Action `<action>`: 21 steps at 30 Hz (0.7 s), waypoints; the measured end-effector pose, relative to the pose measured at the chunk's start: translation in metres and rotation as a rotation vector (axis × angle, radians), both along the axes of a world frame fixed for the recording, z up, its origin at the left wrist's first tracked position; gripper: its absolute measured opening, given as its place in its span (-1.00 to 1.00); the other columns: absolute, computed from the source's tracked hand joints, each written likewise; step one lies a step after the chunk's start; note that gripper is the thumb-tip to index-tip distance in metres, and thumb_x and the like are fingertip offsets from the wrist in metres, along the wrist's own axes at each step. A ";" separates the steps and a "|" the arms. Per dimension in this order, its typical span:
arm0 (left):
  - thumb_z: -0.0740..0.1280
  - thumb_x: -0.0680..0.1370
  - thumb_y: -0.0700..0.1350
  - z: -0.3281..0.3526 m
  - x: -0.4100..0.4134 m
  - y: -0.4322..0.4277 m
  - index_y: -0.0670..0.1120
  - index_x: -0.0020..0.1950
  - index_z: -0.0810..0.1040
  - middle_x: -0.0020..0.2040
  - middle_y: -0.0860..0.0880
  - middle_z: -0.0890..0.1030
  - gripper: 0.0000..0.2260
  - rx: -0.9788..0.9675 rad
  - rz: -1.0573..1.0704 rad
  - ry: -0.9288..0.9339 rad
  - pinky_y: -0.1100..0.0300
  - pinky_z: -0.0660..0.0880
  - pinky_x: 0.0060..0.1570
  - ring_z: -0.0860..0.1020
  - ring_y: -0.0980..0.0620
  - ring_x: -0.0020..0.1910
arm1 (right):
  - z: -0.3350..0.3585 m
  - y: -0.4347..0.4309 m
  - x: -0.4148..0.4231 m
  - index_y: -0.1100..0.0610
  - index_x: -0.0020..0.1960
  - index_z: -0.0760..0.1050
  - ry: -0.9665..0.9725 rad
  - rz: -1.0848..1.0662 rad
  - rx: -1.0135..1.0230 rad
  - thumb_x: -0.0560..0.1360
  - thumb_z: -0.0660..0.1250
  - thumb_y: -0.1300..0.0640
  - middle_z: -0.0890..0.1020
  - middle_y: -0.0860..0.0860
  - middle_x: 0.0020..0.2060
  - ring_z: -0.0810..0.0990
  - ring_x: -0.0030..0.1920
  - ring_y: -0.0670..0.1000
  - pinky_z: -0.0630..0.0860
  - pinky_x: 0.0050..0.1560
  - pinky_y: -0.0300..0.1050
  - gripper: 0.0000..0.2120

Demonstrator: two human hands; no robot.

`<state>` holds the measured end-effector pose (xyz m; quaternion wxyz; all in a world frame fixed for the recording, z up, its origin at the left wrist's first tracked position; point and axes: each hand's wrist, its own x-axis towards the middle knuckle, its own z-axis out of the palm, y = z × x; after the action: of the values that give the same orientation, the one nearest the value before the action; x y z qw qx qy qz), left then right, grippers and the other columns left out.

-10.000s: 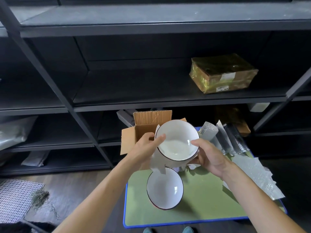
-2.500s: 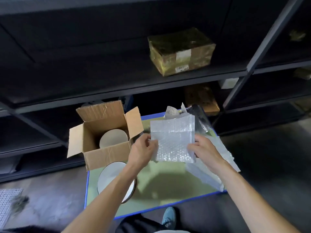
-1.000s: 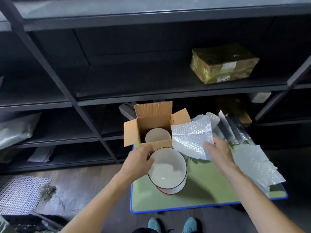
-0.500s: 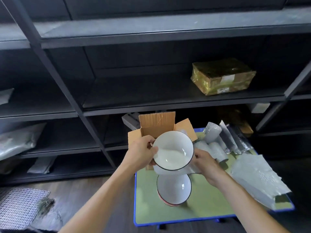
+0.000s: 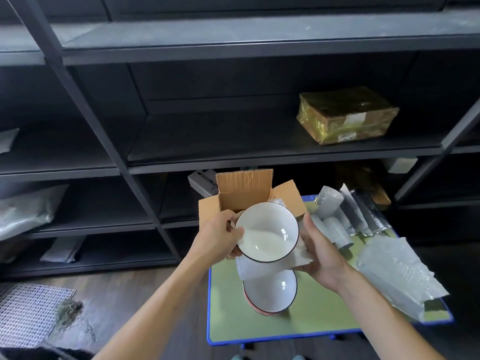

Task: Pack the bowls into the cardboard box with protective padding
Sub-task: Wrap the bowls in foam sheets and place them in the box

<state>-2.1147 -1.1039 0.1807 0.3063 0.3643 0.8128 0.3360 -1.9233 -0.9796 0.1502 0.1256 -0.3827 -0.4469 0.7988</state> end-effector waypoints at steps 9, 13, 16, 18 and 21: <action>0.36 0.55 0.05 -0.007 -0.001 -0.002 0.04 0.05 0.53 -0.25 -0.02 0.68 -0.85 0.011 0.032 -0.084 -0.05 0.66 -0.08 0.68 -0.02 -0.34 | 0.002 -0.002 -0.001 0.18 0.18 0.63 0.034 0.055 0.126 0.45 0.36 0.02 0.66 0.23 0.13 0.67 0.03 0.24 0.62 0.09 0.20 -0.62; 0.31 0.50 0.34 -0.015 -0.002 -0.005 0.02 0.29 0.41 -0.06 -0.07 0.63 -0.48 -0.071 0.090 -0.153 -0.02 0.64 0.04 0.70 -0.01 -0.18 | 0.006 -0.001 -0.001 0.19 0.17 0.62 0.039 0.045 0.168 0.45 0.32 0.03 0.69 0.21 0.06 0.69 -0.03 0.23 0.63 0.05 0.15 -0.63; 0.31 0.45 0.42 -0.020 -0.003 -0.004 -0.02 0.51 0.24 0.08 0.00 0.60 -0.20 -0.074 0.126 -0.379 0.04 0.65 0.04 0.70 0.12 -0.20 | 0.008 -0.002 -0.001 0.22 0.16 0.62 0.054 0.032 0.162 0.56 0.30 0.11 0.69 0.23 0.04 0.69 -0.05 0.21 0.65 0.00 0.10 -0.73; 0.38 0.36 0.46 -0.023 -0.004 -0.003 -0.05 0.52 0.27 0.26 -0.03 0.58 -0.10 0.020 0.158 -0.573 0.00 0.66 0.01 0.71 0.07 -0.05 | 0.008 -0.003 -0.003 0.23 0.14 0.62 0.062 0.022 0.150 0.60 0.25 0.14 0.69 0.24 0.04 0.68 -0.06 0.22 0.65 -0.01 0.09 -0.75; 0.38 0.45 0.35 -0.021 0.000 -0.003 -0.06 0.32 0.50 0.17 -0.02 0.67 -0.37 0.129 0.123 -0.644 -0.08 0.63 0.09 0.68 -0.03 0.09 | 0.010 -0.004 -0.006 0.24 0.15 0.61 0.053 0.030 0.139 0.62 0.22 0.15 0.69 0.24 0.05 0.68 -0.04 0.22 0.65 -0.03 0.06 -0.74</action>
<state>-2.1150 -1.1065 0.1598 0.5027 0.2083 0.6719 0.5025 -1.9297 -0.9840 0.1598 0.1516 -0.3449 -0.5036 0.7775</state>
